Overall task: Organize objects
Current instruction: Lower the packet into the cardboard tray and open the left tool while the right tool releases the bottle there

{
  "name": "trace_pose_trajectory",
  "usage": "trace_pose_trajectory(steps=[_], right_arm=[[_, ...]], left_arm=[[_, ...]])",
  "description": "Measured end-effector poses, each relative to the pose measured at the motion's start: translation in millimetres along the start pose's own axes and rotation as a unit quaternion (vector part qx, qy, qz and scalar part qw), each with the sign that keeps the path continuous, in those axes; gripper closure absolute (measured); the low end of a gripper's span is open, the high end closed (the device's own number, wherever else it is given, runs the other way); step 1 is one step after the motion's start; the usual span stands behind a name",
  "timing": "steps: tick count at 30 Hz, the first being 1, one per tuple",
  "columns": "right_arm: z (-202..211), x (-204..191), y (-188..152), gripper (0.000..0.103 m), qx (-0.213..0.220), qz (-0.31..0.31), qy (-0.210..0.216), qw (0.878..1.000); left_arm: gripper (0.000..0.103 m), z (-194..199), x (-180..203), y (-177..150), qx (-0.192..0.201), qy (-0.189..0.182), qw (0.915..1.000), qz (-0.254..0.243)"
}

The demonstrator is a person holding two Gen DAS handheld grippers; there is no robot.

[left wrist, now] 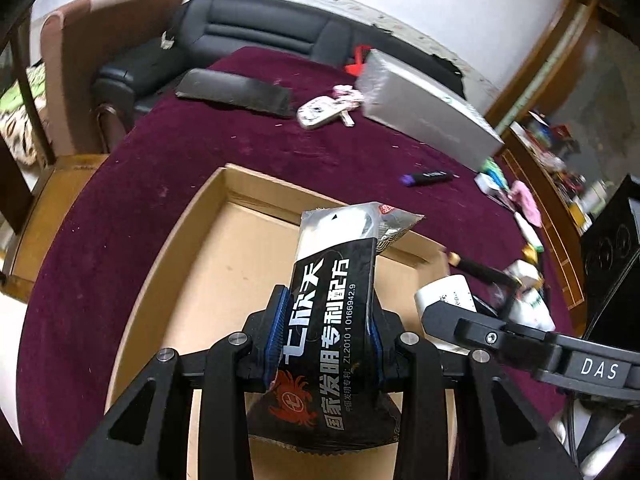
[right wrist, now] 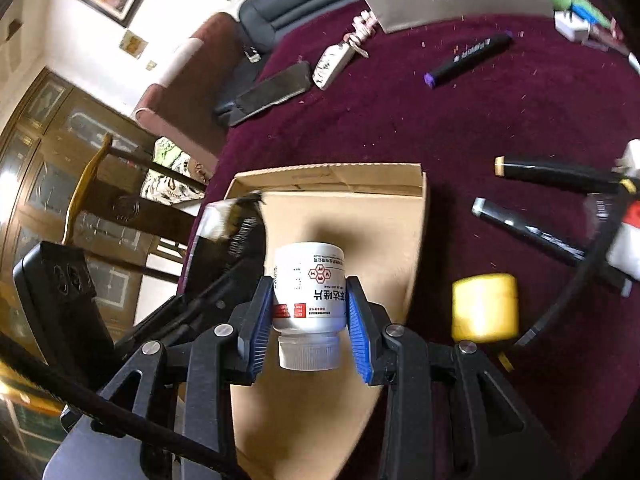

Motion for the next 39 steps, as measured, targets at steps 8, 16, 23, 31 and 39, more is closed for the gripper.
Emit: trace_pose_trajectory(steps=[8,16,23,31,39], right_arm=[[-40,1,19,0.070,-0.019,-0.029,0.004,0.999],[-61,-2,28,0.070,-0.022,-0.024,0.001,0.999],[-56,3,29,0.065,-0.012,-0.026,-0.005,1.000],[-24,-7,23,0.063,0.013,0.005,-0.005,1.000],[47,11,-12,0.062,0.057,-0.003,0.036,0.998]], left_arm=[[0.072,-28,-27,9,-0.025,0.022,0.9990,0.029],[0.070,-35,-33,13,-0.029,0.015,0.9986,0.043],[0.064,-33,-33,14,-0.035,-0.001,0.9976,0.059],[0.059,7,-38,6,-0.011,0.002,0.9971,0.075],[0.049,59,-15,-37,0.058,-0.024,0.9959,0.065]])
Point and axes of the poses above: each gripper's, at about its wrist camera, not at the fingertips, and z roughly against the way its jaws point, x to its right, y to its top, the point moved 1 cm from there along -z, roughly the way its jaws point, and after that the axes turned 12 degrees about y, right-handed, at the moved point
